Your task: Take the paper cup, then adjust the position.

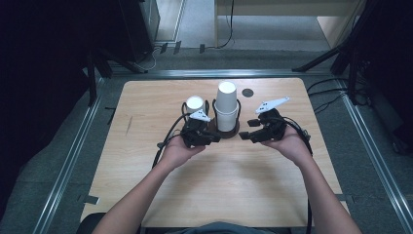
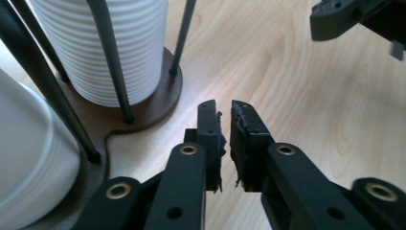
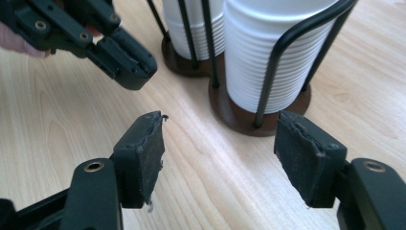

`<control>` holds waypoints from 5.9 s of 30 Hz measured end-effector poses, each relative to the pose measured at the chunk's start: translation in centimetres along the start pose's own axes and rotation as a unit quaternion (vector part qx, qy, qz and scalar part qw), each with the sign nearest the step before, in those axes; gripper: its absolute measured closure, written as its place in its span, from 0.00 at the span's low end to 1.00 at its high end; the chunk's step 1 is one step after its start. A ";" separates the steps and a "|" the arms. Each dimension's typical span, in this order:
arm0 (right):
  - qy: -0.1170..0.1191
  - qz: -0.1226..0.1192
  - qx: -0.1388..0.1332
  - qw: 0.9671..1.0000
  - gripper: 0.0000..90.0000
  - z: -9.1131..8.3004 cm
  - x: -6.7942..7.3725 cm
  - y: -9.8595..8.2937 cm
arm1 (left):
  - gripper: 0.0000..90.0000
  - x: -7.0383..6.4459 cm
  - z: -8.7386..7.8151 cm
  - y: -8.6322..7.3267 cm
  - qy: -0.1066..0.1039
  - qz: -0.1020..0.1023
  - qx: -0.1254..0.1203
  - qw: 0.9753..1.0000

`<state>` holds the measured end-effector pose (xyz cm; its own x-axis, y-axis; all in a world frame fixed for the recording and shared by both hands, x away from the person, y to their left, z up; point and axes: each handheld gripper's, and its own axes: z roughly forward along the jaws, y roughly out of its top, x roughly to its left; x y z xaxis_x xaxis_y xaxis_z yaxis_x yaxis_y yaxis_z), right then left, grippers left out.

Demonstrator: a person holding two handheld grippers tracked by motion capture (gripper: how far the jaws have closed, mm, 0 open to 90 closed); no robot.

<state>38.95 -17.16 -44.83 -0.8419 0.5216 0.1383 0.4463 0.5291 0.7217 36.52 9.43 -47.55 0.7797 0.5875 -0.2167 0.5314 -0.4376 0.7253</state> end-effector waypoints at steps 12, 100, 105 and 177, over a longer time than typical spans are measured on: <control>-0.015 0.005 -0.004 1.000 0.38 -1.4 -1.7 3.0 | 0.99 0.3 0.5 2.0 0.019 -0.024 -0.003 1.000; -0.038 -0.077 0.010 0.996 0.37 -6.5 1.2 14.2 | 0.94 1.7 2.0 4.1 0.036 -0.055 -0.048 0.997; -0.029 -0.078 0.010 0.997 0.37 -6.9 1.1 12.7 | 0.92 1.8 1.9 4.1 0.032 -0.057 -0.048 0.997; 0.098 -0.063 0.020 0.993 0.36 1.8 3.7 0.3 | 0.23 0.3 -2.5 -3.1 -0.110 0.068 0.032 0.991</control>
<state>36.52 -13.83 -45.29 -0.9327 0.3116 0.1816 0.3429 0.6101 0.7143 34.31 12.68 -48.18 0.8954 0.3596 -0.2626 0.4306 -0.5495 0.7160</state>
